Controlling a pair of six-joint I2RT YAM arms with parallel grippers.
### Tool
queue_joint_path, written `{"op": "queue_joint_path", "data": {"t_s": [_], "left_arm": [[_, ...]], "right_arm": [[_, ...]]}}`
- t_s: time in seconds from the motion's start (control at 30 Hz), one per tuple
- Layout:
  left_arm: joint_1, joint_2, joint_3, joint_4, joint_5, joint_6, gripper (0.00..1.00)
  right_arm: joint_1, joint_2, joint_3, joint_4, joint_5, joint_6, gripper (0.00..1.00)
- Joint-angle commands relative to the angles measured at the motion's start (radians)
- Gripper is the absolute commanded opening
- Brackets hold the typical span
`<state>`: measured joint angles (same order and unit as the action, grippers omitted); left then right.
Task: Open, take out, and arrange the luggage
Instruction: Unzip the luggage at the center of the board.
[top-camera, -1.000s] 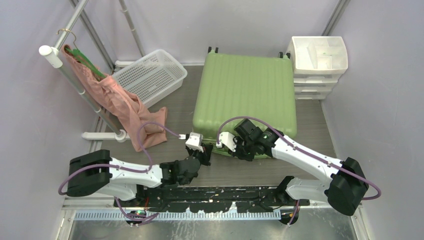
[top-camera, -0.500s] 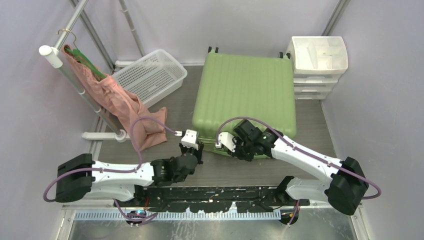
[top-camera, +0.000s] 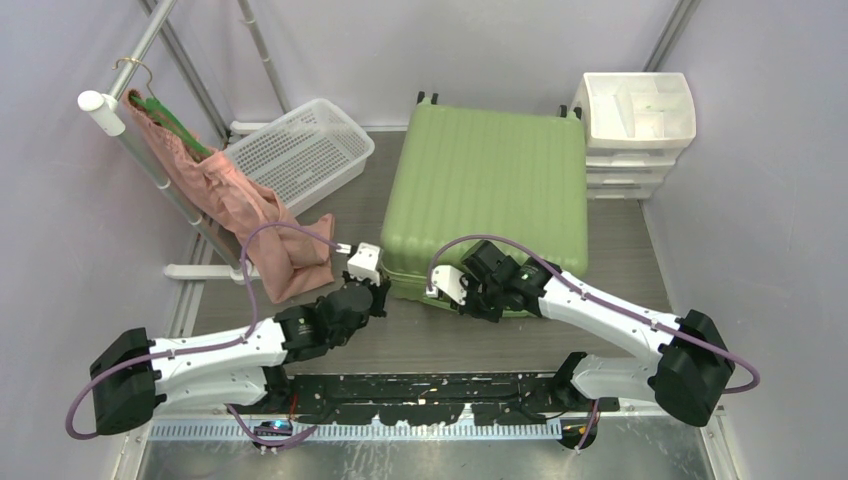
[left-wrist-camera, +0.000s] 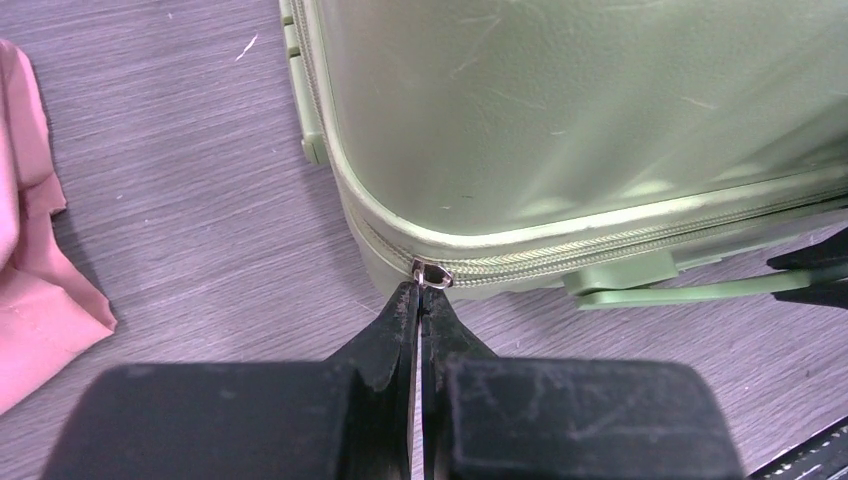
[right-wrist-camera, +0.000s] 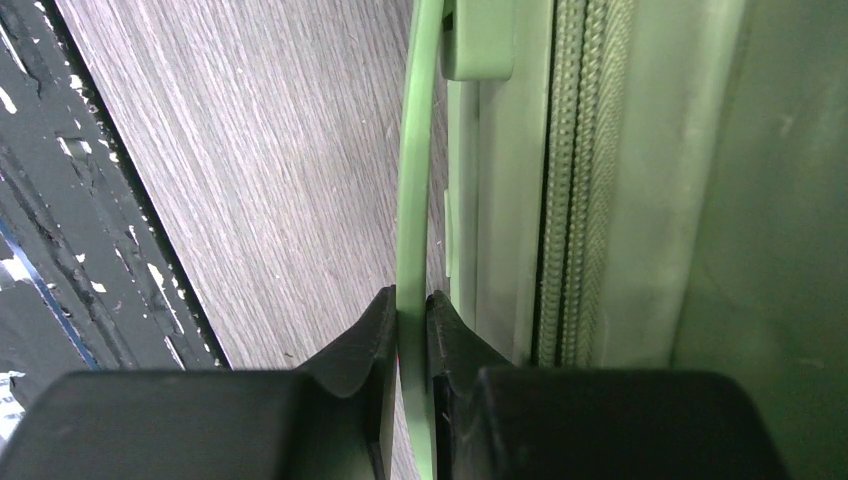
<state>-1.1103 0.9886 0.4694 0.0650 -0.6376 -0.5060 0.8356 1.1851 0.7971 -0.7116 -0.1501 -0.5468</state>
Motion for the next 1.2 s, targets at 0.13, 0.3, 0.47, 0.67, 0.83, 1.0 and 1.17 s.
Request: {"op": "queue_joint_path", "data": {"t_s": [0.13, 0.3, 0.47, 0.67, 0.83, 1.0, 1.17], "left_arm": [[0.088, -0.007, 0.055, -0.117, -0.054, 0.163, 0.00], [0.113, 0.003, 0.089, -0.163, -0.027, 0.223, 0.00], [0.125, -0.023, 0.078, -0.162, 0.087, 0.280, 0.00], [0.125, -0.038, 0.060, -0.176, 0.219, 0.296, 0.00], [0.125, -0.025, 0.058, -0.166, 0.281, 0.296, 0.00], [0.125, 0.002, 0.062, -0.129, 0.304, 0.323, 0.00], [0.125, 0.045, 0.084, -0.071, 0.300, 0.369, 0.00]], "right_arm": [[0.002, -0.001, 0.020, -0.132, -0.024, -0.026, 0.01], [0.001, -0.026, 0.014, -0.166, 0.013, -0.070, 0.01], [0.002, -0.060, -0.010, -0.242, 0.046, -0.155, 0.01], [0.001, -0.136, -0.027, -0.348, 0.040, -0.289, 0.01], [0.002, -0.200, -0.062, -0.437, 0.039, -0.397, 0.01], [0.002, -0.290, -0.099, -0.521, 0.047, -0.489, 0.01], [0.001, -0.365, -0.130, -0.562, 0.049, -0.555, 0.01]]}}
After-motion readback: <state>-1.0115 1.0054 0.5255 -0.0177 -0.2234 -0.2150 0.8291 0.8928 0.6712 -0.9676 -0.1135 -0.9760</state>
